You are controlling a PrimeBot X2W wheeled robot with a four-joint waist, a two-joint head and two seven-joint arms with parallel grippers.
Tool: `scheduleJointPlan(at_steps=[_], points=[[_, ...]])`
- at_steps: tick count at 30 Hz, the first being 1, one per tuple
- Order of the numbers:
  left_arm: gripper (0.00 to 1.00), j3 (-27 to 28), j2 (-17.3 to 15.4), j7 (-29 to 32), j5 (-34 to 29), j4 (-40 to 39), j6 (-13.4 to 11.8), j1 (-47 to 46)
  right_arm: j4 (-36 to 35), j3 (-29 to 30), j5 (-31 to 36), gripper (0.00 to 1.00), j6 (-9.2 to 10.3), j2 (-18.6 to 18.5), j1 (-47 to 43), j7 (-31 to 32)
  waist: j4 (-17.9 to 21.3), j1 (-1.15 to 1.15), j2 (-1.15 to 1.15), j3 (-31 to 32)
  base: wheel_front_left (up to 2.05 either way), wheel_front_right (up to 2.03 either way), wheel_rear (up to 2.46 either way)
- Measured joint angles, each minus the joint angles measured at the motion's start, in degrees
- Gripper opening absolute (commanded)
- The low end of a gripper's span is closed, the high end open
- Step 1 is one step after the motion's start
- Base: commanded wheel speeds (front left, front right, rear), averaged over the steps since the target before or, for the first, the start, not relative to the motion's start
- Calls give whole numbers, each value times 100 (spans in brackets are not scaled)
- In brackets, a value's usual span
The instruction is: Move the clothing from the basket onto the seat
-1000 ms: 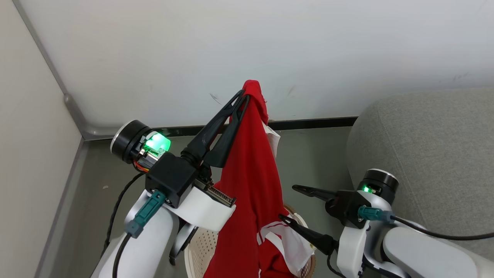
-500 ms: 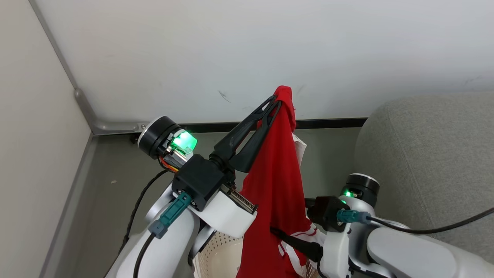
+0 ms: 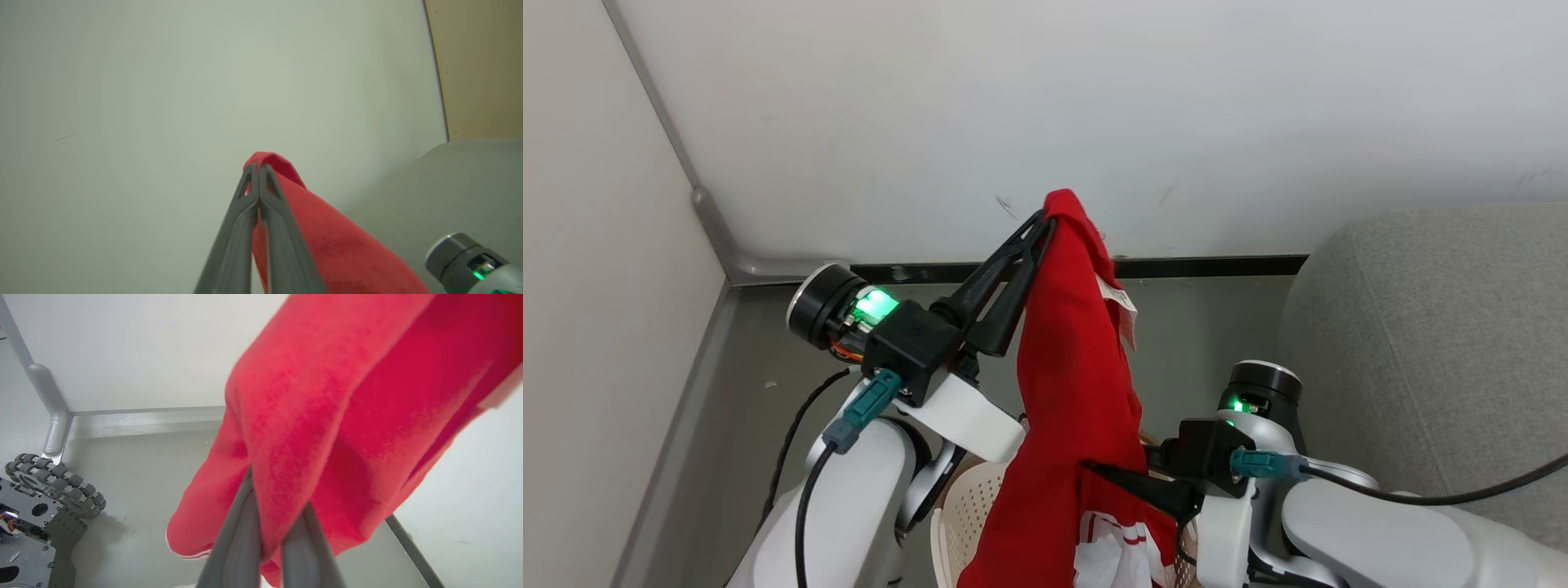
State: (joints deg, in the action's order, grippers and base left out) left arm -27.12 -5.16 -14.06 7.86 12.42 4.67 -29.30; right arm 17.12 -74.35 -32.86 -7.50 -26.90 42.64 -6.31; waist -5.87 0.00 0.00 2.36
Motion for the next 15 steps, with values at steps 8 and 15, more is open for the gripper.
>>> scheduleJointPlan(at_steps=[8,15], points=[[0,363,-196,136,222,750,-143,280,-97,16,-388,0,-1,-172,-18,-466,171,0,0,39,0,0,0],[19,544,-215,162,405,1106,-212,446,-154,465,-811,0,-1,-363,-32,-631,340,0,0,77,0,0,0]])
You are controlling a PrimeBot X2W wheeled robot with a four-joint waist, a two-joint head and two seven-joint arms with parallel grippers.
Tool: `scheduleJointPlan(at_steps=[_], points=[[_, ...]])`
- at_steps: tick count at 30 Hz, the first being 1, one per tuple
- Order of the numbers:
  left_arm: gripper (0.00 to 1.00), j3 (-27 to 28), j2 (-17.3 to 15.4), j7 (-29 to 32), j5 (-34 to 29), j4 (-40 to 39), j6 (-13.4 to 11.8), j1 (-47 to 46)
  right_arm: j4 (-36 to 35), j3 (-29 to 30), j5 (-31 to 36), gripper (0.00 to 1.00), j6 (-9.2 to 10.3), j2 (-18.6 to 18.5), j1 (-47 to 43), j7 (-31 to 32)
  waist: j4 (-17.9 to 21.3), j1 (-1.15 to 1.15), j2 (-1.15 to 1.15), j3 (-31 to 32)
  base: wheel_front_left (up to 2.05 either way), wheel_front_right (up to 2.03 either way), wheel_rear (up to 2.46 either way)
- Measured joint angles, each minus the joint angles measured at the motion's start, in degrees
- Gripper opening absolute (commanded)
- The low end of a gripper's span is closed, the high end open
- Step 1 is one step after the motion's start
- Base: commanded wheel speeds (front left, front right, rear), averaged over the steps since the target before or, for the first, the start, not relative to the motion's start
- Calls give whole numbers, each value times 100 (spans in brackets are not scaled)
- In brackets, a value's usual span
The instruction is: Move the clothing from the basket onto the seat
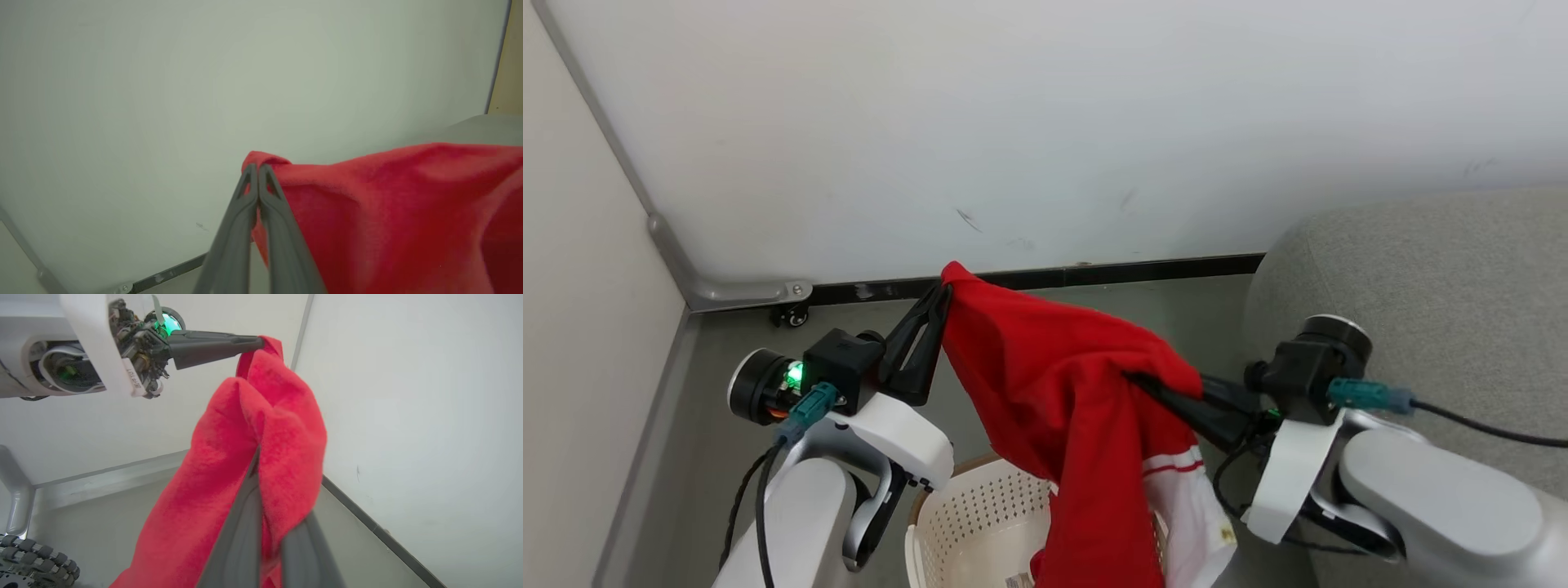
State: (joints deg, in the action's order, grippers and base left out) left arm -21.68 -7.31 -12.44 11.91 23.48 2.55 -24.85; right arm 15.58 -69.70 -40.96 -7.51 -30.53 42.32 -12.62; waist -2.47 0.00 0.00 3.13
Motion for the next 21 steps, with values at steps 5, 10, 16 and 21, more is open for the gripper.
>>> scheduleJointPlan(at_steps=[5,10,16,21], points=[[100,177,30,33,276,209,-3,109,177,641,-197,0,1,-250,1,-58,167,0,0,24,0,0,0],[100,321,34,31,420,246,-4,225,345,1172,-267,0,1,-453,-3,-110,289,0,0,37,0,0,0],[100,483,34,-29,527,255,-57,277,499,1908,-444,0,1,-667,-101,-151,437,0,0,49,0,0,0],[100,558,57,-115,561,163,-108,417,552,2382,-459,0,1,-803,-431,-152,582,0,0,60,0,0,0]])
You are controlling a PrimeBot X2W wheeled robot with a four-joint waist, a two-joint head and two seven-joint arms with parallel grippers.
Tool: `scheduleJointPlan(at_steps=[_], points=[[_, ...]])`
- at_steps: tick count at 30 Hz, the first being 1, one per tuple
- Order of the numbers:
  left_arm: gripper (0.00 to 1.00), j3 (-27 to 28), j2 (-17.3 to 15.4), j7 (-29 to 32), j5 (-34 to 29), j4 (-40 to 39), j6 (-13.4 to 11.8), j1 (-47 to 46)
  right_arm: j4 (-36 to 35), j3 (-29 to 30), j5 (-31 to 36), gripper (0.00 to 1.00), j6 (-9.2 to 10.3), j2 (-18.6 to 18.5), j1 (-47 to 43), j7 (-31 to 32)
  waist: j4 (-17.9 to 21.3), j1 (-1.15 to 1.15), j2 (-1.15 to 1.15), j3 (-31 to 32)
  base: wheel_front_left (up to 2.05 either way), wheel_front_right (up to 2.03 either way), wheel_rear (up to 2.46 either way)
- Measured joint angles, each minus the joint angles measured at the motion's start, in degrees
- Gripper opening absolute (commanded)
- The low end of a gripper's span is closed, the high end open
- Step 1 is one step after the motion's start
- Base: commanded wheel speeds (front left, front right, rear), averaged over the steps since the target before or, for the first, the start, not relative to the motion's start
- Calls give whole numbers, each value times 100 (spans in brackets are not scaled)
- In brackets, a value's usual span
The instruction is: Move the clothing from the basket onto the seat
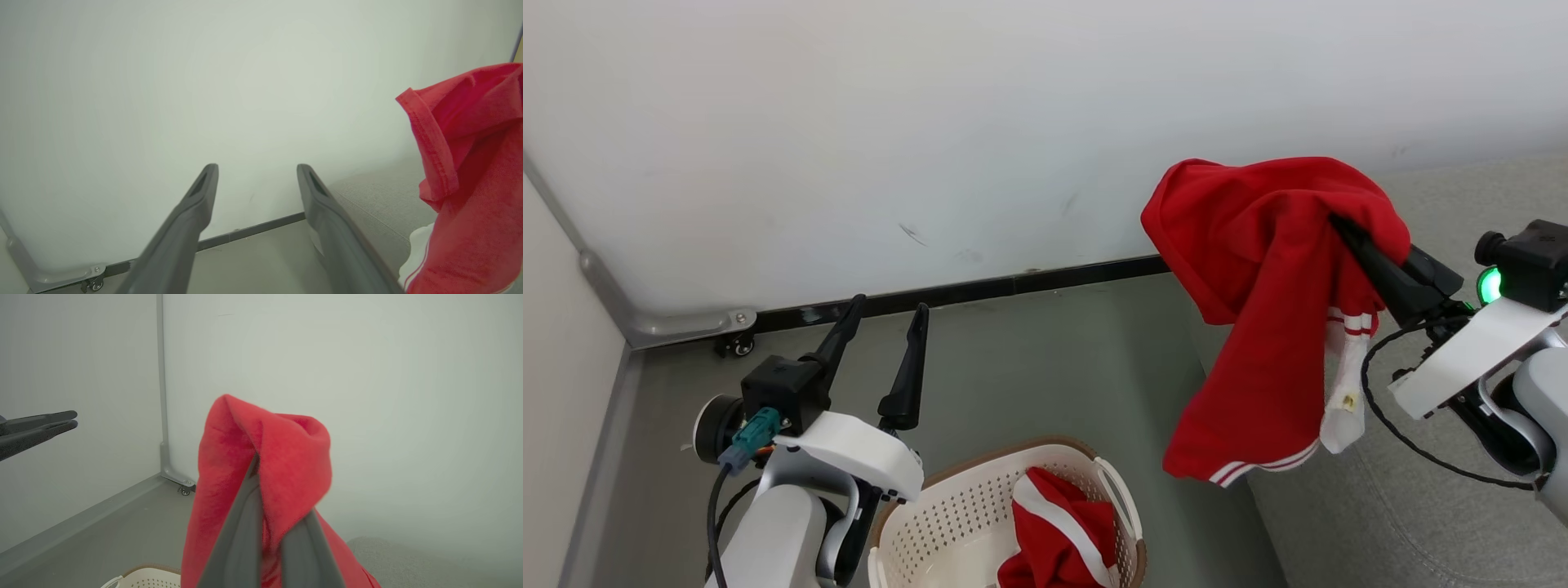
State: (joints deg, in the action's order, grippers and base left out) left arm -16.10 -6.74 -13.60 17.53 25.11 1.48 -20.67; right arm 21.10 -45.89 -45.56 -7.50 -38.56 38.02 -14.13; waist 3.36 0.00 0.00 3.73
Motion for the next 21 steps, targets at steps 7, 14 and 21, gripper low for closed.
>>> scheduleJointPlan(at_steps=[7,14,21], points=[[100,31,66,-54,-2,-200,-99,48,-22,717,73,0,0,-110,-421,-7,254,0,0,15,0,0,0],[100,10,147,-55,-14,-305,-100,101,-115,1408,282,0,0,-124,-980,-8,559,0,0,23,0,0,0],[100,2,159,-56,-56,-339,-105,302,-312,1957,501,0,0,-98,-1522,-7,891,0,0,24,0,0,0]])
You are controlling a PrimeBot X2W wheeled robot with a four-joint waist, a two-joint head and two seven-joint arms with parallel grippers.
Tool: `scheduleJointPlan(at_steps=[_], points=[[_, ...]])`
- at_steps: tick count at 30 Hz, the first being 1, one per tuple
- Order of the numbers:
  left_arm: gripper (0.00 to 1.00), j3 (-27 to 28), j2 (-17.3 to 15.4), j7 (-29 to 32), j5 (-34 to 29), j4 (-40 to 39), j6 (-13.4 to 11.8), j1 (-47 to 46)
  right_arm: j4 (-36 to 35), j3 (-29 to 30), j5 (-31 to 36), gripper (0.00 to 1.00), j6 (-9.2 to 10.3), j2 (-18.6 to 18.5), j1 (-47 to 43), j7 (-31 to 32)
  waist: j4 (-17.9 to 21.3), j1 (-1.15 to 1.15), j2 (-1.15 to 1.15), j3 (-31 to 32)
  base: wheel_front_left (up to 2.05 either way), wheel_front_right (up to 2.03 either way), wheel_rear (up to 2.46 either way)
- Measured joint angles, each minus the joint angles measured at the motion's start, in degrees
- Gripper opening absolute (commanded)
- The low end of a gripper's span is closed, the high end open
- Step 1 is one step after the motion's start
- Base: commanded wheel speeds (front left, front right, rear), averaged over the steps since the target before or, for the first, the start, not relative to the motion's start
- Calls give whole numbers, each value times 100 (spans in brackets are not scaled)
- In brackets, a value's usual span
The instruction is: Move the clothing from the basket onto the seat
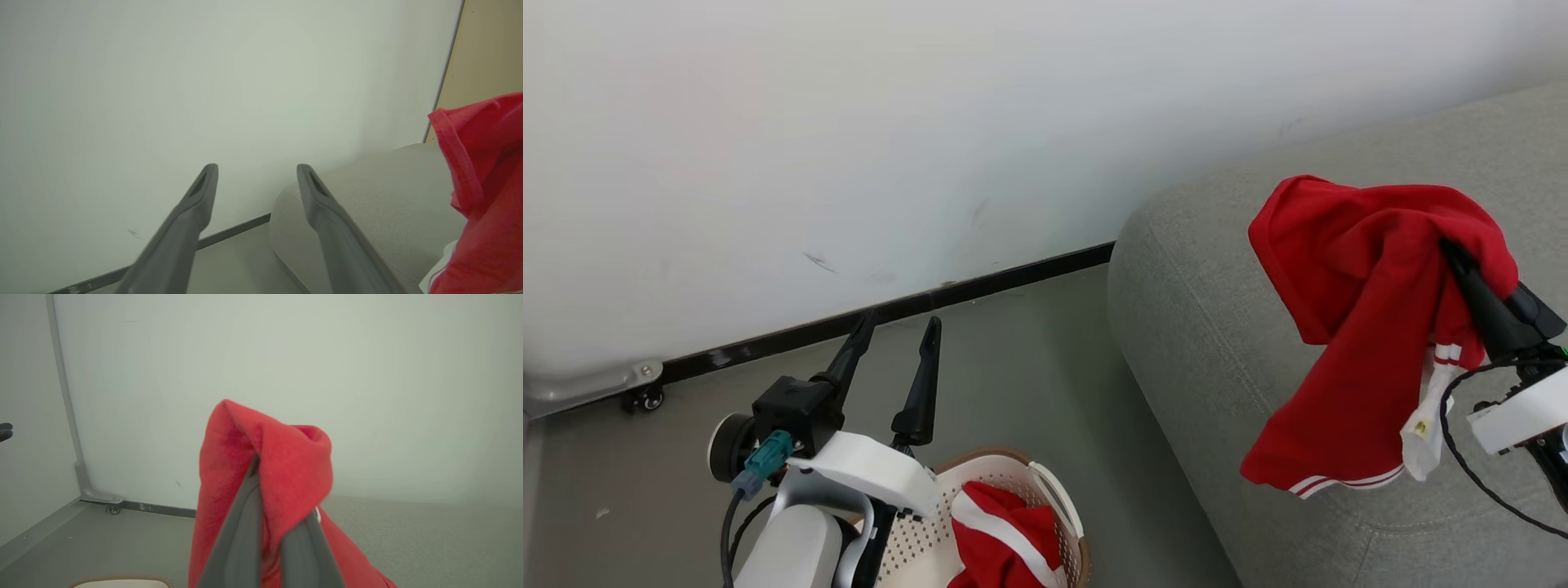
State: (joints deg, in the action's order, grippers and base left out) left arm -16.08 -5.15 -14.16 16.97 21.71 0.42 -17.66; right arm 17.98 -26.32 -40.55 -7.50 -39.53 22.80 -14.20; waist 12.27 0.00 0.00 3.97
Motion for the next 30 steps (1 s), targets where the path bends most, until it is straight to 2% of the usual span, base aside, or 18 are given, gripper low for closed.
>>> scheduleJointPlan(at_steps=[10,20,23,30], points=[[100,115,20,-5,-10,-196,-93,30,-465,397,289,0,1,203,-632,-1,471,0,0,-28,0,0,0],[100,291,-24,-7,-120,-431,-200,216,-777,393,475,0,1,366,-735,20,855,0,0,-112,0,0,0],[100,357,-57,-7,-159,-525,-253,249,-855,358,490,0,1,365,-591,122,937,0,0,-156,0,0,0],[100,552,-200,-7,-238,-800,-385,364,-840,407,482,0,1,346,349,396,1044,0,0,-310,0,0,0]])
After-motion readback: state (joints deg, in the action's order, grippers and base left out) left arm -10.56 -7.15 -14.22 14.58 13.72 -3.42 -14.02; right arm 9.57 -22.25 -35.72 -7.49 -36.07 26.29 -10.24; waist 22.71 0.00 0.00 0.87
